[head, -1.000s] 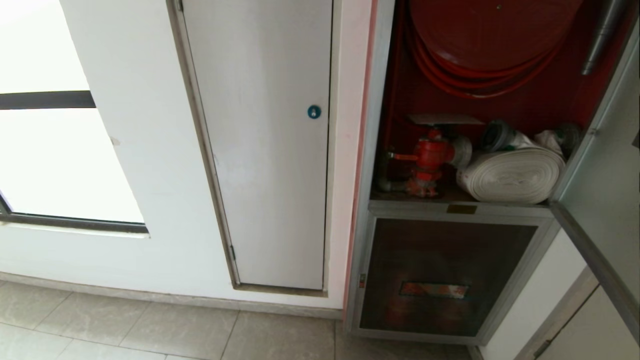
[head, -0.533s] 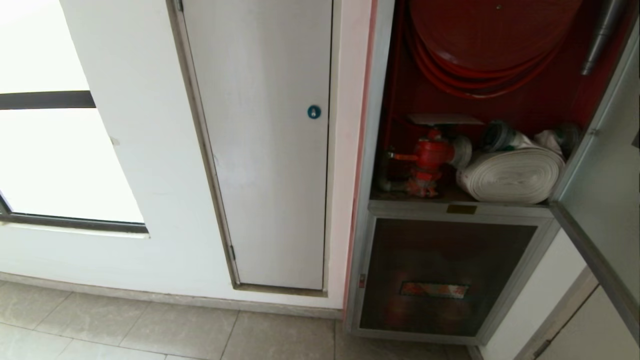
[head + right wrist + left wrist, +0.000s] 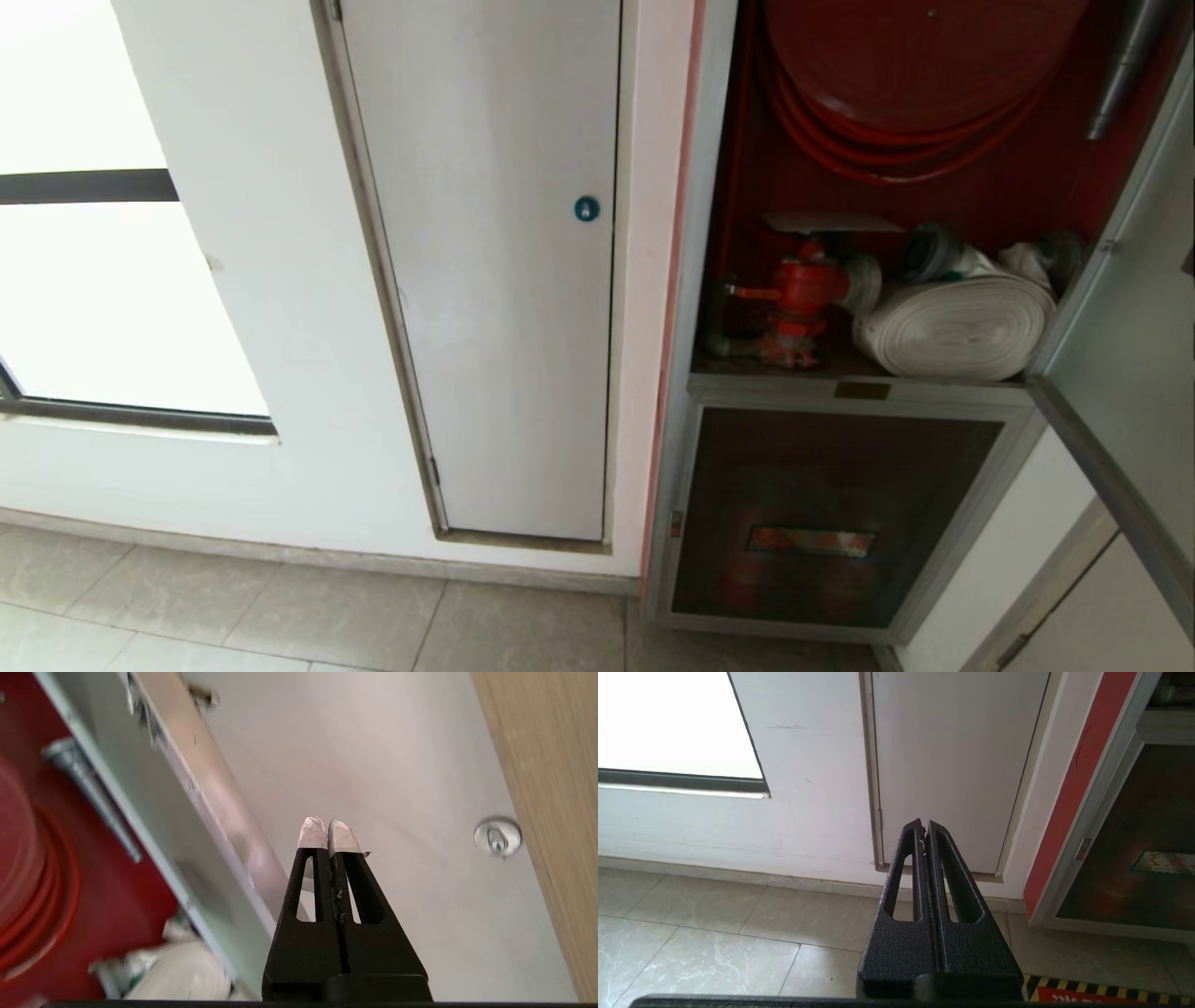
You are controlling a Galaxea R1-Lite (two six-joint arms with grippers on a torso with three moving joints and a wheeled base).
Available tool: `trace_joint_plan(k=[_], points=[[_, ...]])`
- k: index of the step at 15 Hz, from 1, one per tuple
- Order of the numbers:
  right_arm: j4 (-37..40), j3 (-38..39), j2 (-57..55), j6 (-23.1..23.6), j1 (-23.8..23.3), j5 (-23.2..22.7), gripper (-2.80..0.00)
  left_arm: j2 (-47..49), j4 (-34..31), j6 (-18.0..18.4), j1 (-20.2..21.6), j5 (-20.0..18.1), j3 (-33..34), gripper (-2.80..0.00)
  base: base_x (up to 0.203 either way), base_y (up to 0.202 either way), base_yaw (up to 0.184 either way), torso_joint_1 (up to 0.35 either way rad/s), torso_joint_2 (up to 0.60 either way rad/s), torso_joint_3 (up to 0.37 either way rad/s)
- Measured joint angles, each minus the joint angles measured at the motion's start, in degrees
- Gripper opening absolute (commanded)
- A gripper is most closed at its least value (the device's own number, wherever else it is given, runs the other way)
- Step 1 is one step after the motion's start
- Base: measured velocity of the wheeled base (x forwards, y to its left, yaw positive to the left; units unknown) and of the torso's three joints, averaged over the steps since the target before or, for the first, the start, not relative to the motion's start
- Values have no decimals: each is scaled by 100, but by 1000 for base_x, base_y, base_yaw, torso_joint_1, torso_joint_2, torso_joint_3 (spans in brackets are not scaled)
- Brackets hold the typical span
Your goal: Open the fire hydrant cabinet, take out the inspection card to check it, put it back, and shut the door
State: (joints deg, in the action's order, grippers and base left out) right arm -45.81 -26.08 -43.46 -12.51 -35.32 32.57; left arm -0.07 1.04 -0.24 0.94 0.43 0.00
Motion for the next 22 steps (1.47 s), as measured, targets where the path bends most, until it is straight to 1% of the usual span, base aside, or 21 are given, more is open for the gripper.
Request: trace_joint_plan(k=[3,4,6,8,11,14,16,22], points=[[-277,-46,-272,-46,-298,-47,-280,0,0,0,0,-2,0,-280,0,0,0,0,0,0],[-344,-46,-340,-105,-428,-147,-280,0,0,0,0,0,0,-280,0,0,0,0,0,0],[-359,-34,-463,-308,-660,-498,-280,0,0,2,0,-2,0,-280,0,0,0,0,0,0],[-370,-30,-579,-390,-786,-613,-280,0,0,0,0,-2,0,-280,0,0,0,0,0,0],[-361,-21,-746,-517,-829,-835,-280,0,0,2,0,-2,0,-280,0,0,0,0,0,0],[-343,-46,-846,-524,-851,-931,-280,0,0,2,0,0,0,-280,0,0,0,0,0,0],[-312,-42,-869,-549,-855,-1190,-280,0,0,0,0,-2,0,-280,0,0,0,0,0,0],[-145,-30,-879,-557,-872,-1337,-280,0,0,0,0,-2,0,-280,0,0,0,0,0,0]])
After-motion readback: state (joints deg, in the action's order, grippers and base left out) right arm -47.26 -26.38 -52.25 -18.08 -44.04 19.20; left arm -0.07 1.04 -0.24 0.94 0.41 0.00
